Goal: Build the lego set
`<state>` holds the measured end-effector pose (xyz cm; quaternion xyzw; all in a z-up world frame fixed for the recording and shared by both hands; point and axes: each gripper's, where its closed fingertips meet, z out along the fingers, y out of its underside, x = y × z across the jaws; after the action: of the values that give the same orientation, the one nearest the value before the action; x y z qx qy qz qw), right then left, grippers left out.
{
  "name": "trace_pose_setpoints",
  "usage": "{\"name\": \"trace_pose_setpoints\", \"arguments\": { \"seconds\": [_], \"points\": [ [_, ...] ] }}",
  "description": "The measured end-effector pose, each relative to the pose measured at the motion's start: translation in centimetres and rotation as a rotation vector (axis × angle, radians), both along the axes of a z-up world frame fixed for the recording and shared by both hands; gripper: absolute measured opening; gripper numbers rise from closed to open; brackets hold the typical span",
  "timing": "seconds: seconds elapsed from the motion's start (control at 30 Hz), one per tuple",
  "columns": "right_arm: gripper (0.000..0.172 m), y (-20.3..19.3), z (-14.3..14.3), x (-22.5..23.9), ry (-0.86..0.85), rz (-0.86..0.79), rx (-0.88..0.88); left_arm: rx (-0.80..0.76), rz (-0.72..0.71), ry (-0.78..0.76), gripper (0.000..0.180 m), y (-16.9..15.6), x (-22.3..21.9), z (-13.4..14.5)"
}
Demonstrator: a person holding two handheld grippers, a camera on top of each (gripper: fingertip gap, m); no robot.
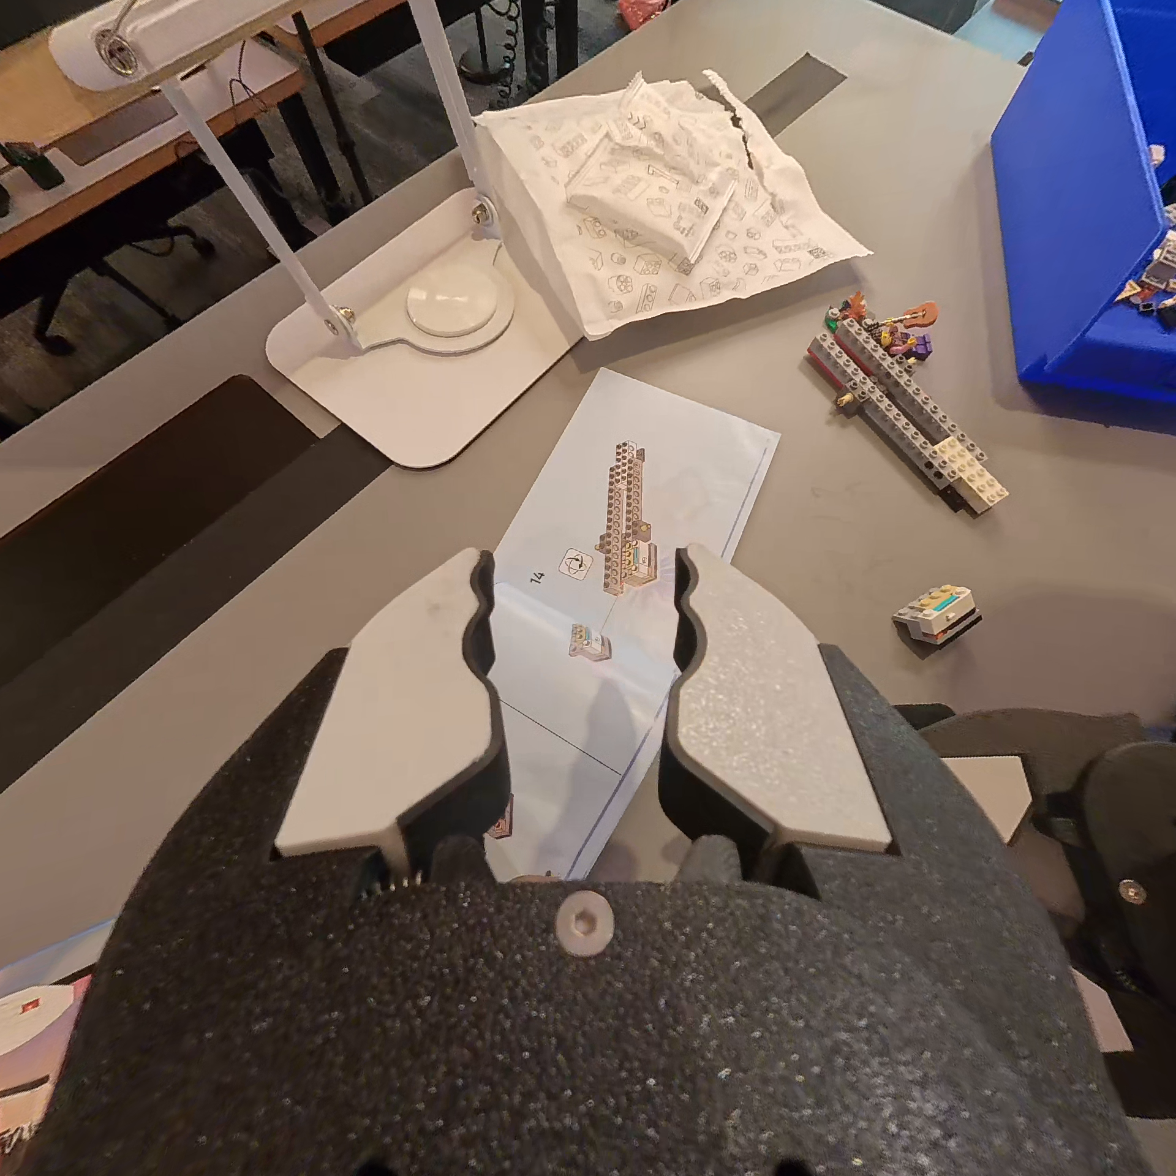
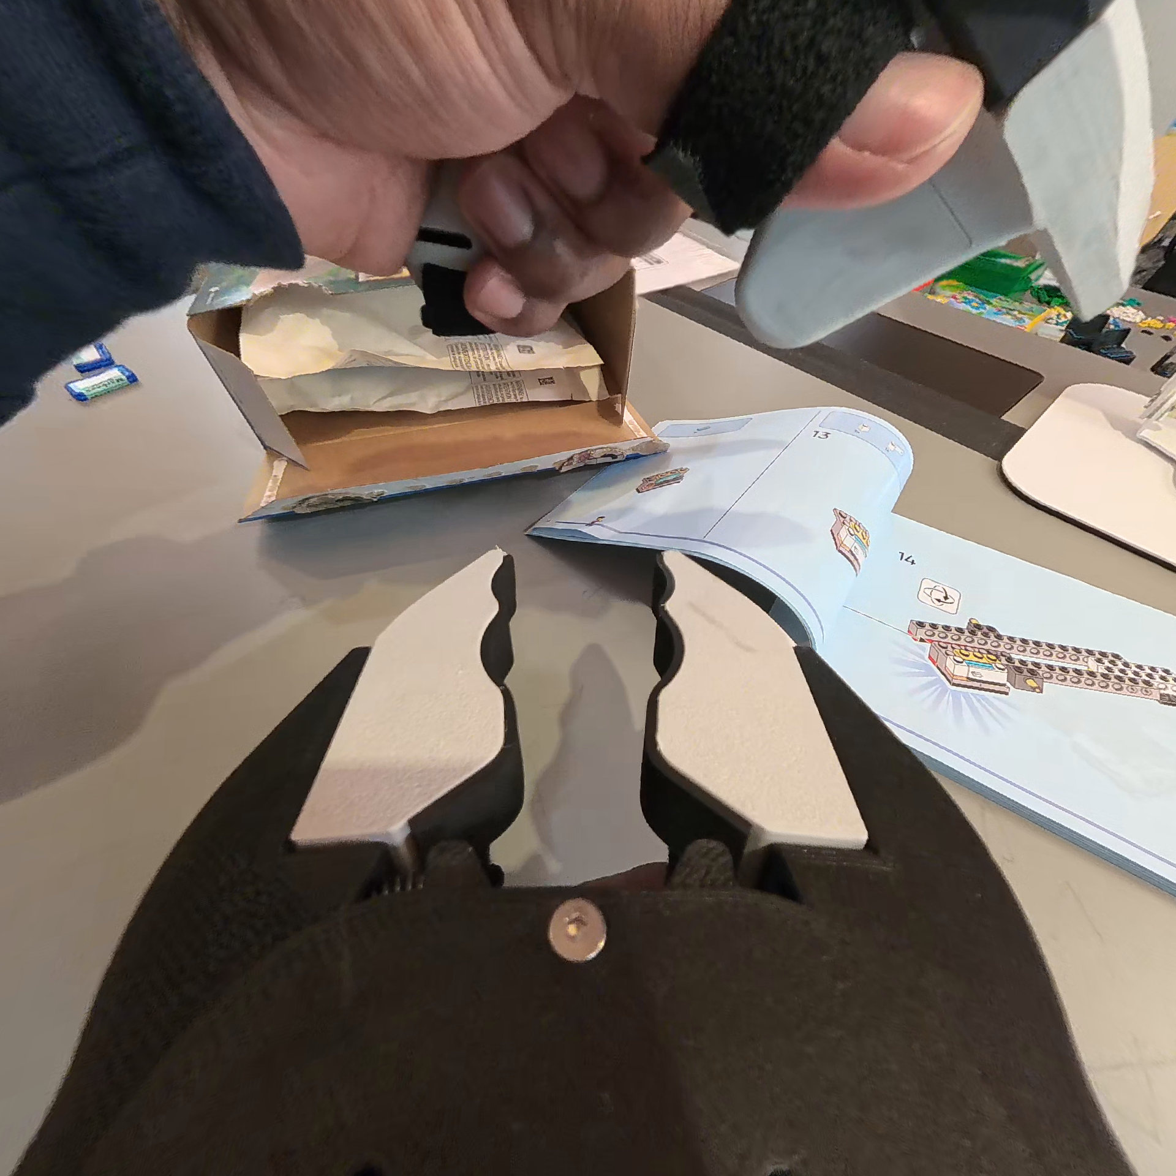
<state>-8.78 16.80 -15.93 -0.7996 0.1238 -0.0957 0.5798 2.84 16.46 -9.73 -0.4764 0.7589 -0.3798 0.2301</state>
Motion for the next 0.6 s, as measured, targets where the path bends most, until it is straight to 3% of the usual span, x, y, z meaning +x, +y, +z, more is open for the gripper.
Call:
{"name": "trace_pose_setpoints", "arguments": {
  "seconds": [0.6],
  "points": [
    [0.041,-0.3,-0.1,-0.7,-0.015,0.035,-0.029,-0.077,-0.012,-0.061,0.052,-1.3,0.4,-0.8]
  ]
}}
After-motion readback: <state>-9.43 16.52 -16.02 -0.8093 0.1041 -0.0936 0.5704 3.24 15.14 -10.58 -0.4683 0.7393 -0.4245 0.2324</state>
